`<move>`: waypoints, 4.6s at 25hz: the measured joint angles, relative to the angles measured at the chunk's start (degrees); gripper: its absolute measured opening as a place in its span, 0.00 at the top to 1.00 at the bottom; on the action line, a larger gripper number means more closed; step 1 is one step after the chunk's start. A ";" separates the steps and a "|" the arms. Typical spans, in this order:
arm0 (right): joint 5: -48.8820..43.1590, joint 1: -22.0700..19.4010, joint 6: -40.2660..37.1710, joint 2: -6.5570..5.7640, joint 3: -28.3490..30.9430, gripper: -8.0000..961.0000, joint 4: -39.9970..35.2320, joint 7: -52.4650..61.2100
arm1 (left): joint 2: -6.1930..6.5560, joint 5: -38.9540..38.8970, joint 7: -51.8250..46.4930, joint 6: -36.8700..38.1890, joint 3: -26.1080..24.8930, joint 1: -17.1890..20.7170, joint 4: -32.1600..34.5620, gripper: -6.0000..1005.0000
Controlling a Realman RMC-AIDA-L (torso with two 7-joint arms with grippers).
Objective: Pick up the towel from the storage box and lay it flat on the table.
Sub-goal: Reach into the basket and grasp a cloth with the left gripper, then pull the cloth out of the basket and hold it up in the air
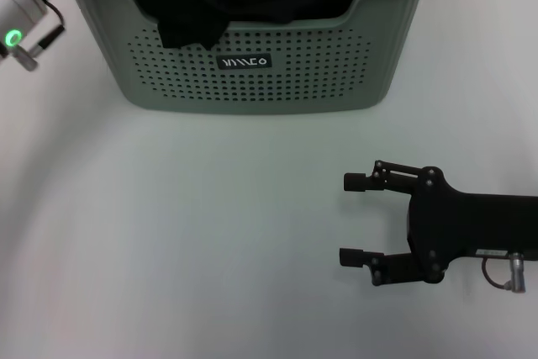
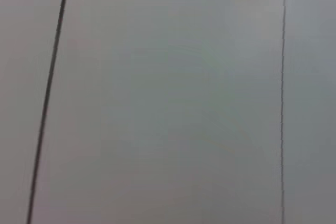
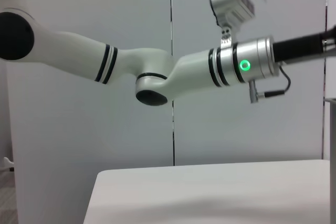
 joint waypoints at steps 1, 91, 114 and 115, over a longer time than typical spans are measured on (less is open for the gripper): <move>0.00 0.10 0.00 -0.01 0.00 0.12 0.19 0.00 | 0.00 -0.29 1.98 -0.17 -0.14 0.22 0.65 0.24; 17.67 4.84 -0.79 0.15 -4.07 0.12 1.48 -0.82 | 0.84 -13.01 -11.24 61.94 -21.27 6.35 -10.61 0.98; 29.87 5.04 -19.33 0.14 -26.57 0.12 -0.23 -23.73 | 0.39 -11.31 -6.57 61.79 -18.94 -0.88 -23.27 0.98; 30.62 4.78 -20.43 0.14 -27.92 0.12 -0.74 -25.48 | 0.37 -11.97 -7.63 61.82 -18.53 -0.91 -22.94 0.98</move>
